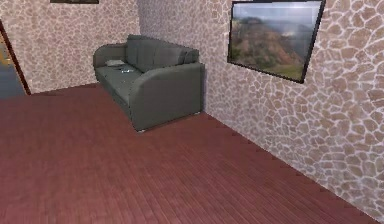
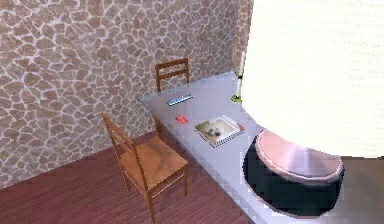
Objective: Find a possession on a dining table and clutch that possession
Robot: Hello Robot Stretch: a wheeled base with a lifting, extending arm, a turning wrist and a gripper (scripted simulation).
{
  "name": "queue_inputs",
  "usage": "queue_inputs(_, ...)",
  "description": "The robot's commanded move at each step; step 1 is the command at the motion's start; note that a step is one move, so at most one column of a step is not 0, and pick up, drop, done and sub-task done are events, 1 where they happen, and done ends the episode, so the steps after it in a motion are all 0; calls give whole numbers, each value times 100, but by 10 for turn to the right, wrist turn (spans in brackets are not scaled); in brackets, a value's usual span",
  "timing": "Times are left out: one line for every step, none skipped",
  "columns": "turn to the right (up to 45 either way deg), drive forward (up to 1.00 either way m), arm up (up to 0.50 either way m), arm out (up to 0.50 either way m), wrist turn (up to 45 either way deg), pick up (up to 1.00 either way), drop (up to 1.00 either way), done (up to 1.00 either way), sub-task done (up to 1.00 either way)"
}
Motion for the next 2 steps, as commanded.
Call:
queue_inputs(450, 0, 0, 0, 0, 0, 0, 0, 0)
queue_inputs(180, 0, 0, 0, 0, 0, 0, 0, 0)
